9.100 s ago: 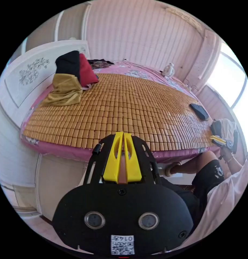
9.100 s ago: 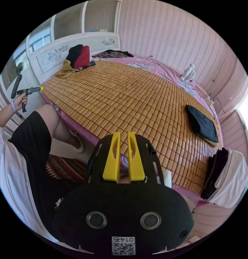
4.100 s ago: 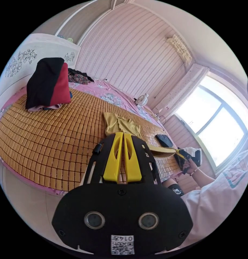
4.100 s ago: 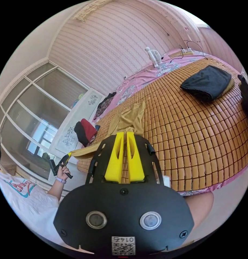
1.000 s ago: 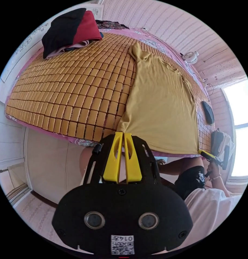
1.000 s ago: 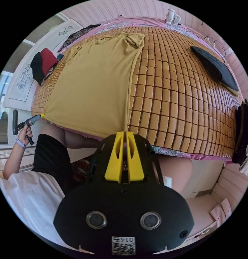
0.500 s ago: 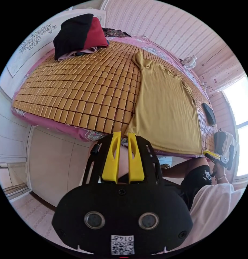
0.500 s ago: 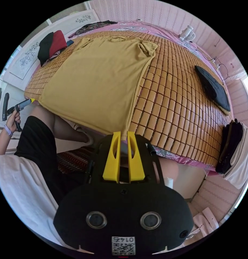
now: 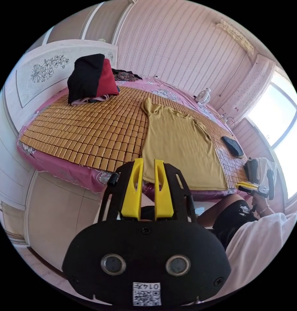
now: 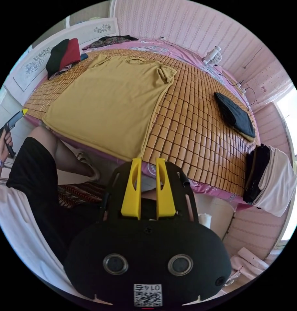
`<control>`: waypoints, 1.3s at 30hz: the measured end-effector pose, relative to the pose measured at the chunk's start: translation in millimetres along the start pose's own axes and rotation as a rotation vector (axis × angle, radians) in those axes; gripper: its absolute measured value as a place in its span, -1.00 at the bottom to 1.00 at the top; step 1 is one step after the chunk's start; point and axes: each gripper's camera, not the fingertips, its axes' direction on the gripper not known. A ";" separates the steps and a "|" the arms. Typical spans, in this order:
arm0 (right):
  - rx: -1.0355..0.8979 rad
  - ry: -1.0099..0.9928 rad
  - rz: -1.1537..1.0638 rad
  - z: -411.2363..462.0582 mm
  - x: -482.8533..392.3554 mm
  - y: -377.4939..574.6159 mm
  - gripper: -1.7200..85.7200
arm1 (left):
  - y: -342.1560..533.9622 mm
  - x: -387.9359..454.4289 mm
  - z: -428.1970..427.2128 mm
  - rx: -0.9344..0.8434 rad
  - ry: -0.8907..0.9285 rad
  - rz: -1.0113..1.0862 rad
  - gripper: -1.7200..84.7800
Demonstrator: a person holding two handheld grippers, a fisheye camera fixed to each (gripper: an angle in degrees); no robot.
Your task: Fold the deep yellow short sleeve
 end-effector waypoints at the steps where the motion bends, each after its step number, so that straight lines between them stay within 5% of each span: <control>1: 0.008 0.006 -0.005 -1.9 -1.5 2.5 -0.79 | 5.6 5.1 -4.8 0.024 0.015 0.015 -0.82; 13: 0.158 -0.056 -0.022 -25.8 -11.0 69.3 -0.76 | 56.3 65.9 -37.4 0.163 0.029 0.292 -0.84; 26: 0.295 -0.180 0.061 -41.1 43.3 113.0 -0.75 | 32.0 135.7 19.0 0.102 0.206 0.425 -0.84; 34: 0.336 -0.312 0.052 7.0 122.7 34.2 -0.78 | -41.8 173.8 140.4 -0.059 0.265 0.415 -0.84; 39: 0.321 -0.341 0.139 68.4 201.5 -95.2 -0.78 | -85.6 189.2 222.1 -0.156 0.224 0.395 -0.85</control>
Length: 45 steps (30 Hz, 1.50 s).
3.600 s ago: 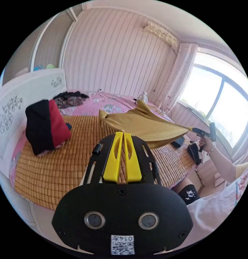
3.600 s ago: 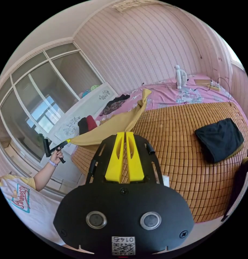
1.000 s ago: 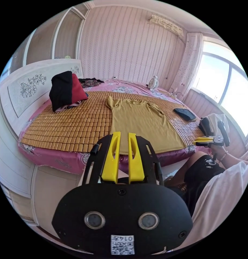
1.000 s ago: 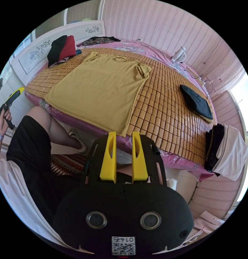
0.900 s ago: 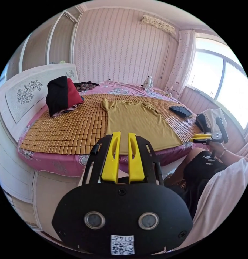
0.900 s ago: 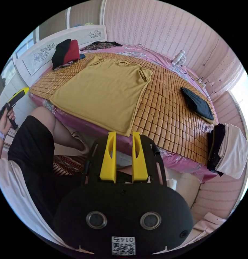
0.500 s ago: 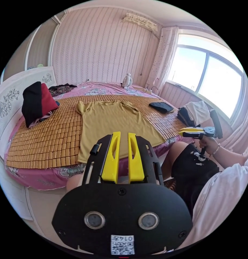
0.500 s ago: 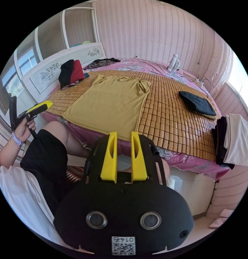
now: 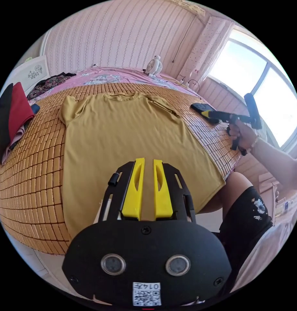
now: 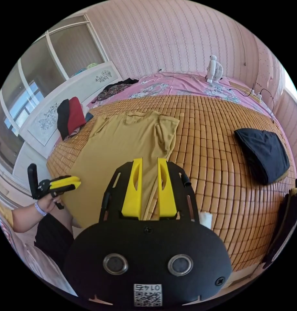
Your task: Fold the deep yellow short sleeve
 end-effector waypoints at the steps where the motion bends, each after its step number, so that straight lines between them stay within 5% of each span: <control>1: -0.001 0.010 0.005 10.7 9.8 -14.8 -0.78 | -10.2 -4.6 17.3 -0.037 -0.013 0.000 -0.85; 8: -0.109 0.019 0.192 132.1 119.6 -127.9 -0.85 | -39.4 -13.4 62.5 -0.077 0.009 -0.019 -0.88; 11: -0.112 -0.125 0.319 144.2 156.3 -128.0 -0.91 | -53.8 -4.3 71.8 -0.095 -0.035 -0.004 -0.85; 18: 0.134 0.001 0.574 23.4 211.2 -54.3 -0.86 | -124.4 8.0 80.9 -0.193 0.075 -0.009 -0.82; 25: -0.074 0.066 0.589 -8.5 245.1 21.3 -0.77 | -233.2 43.3 128.1 -0.170 0.156 0.130 -0.82; 33: -0.024 0.020 0.571 1.8 273.5 7.3 -0.77 | -362.8 119.9 243.8 -0.149 0.237 0.340 -0.82; 37: -0.150 0.001 0.563 19.0 282.9 -3.3 -0.90 | -416.0 155.7 295.2 -0.179 0.254 0.403 -0.82; 45: -0.097 -0.028 0.671 -22.2 265.1 56.3 -0.86 | -446.4 201.9 340.0 -0.266 0.291 0.542 -0.83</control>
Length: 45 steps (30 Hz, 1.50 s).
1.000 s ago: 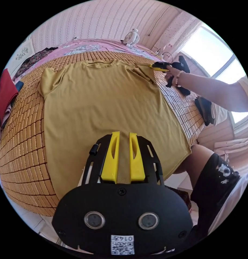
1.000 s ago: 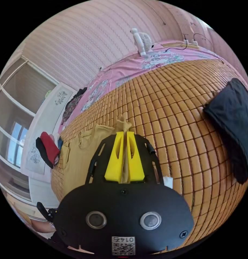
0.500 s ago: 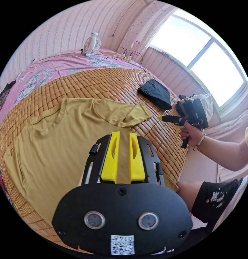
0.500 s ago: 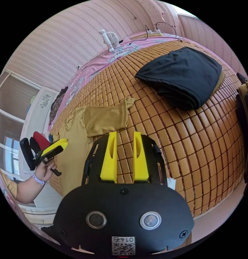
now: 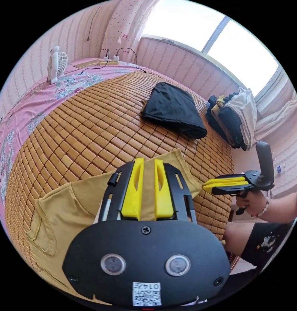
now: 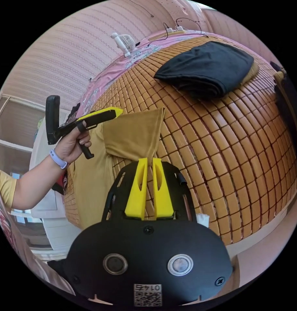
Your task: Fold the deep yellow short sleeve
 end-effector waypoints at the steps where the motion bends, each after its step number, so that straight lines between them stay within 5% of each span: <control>1: 0.008 0.003 0.015 -0.4 2.2 2.1 -0.85 | -5.7 2.2 8.4 -0.029 0.023 0.004 -0.83; 13: -0.033 0.062 -0.061 26.4 -22.7 -12.1 -0.93 | -72.7 50.9 76.4 -0.135 -0.005 0.216 -0.95; 23: -0.011 0.090 -0.153 33.9 -53.6 -51.0 -0.96 | -110.4 26.9 79.6 -0.067 -0.101 0.100 -0.98; 33: -0.080 0.132 -0.174 55.9 -97.0 -41.0 -0.96 | -92.4 9.9 53.4 -0.108 0.145 -0.014 -0.78; 45: -0.138 0.373 -0.368 96.8 -192.5 -38.9 -0.96 | -71.6 28.5 44.1 -0.058 -0.010 0.060 -0.97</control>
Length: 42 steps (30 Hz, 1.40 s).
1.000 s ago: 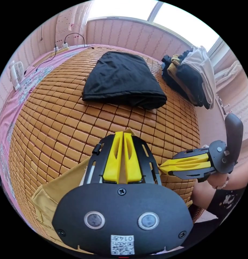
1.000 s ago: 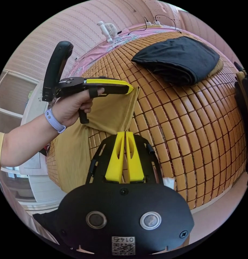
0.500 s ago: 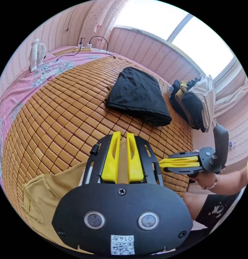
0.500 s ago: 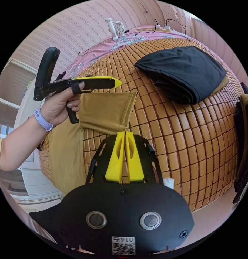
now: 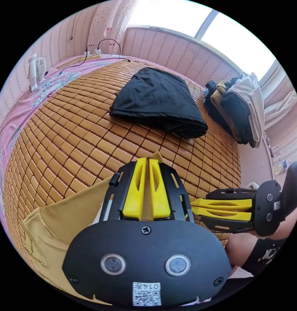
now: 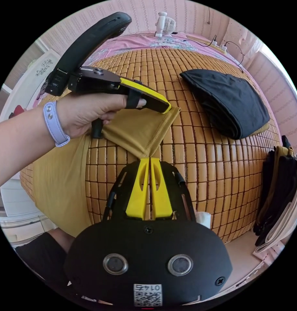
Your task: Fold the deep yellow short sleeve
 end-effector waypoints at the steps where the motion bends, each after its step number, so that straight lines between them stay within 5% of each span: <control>1: 0.002 0.006 0.000 0.1 -3.7 -1.6 -0.96 | 1.2 0.7 -4.1 -0.007 -0.009 -0.005 -0.97; 5: 0.028 -0.012 0.052 -1.0 -17.3 -10.8 -0.95 | -0.7 -2.4 -22.0 -0.032 0.044 -0.077 -0.90; 13: -0.006 0.034 0.090 -10.0 -46.5 -32.6 -0.78 | 71.5 -18.1 -175.6 0.284 0.128 -0.032 -0.85; 17: -0.033 0.090 0.065 -18.2 -69.1 -38.7 -0.77 | 137.8 -33.5 -261.8 0.431 0.031 -0.004 -0.88; 25: -0.074 0.162 -0.125 -41.6 -161.6 -76.4 -0.77 | 331.6 -89.1 -354.3 0.400 -0.199 -0.472 -0.88; 36: 0.028 -0.042 -0.736 -30.7 -427.2 -246.9 -0.82 | 556.6 -111.5 -400.2 0.359 -0.398 -1.028 -0.87; 42: 0.004 -0.249 -0.853 4.6 -602.3 -345.5 -0.82 | 614.3 -116.9 -419.8 0.445 -0.296 -1.122 -0.86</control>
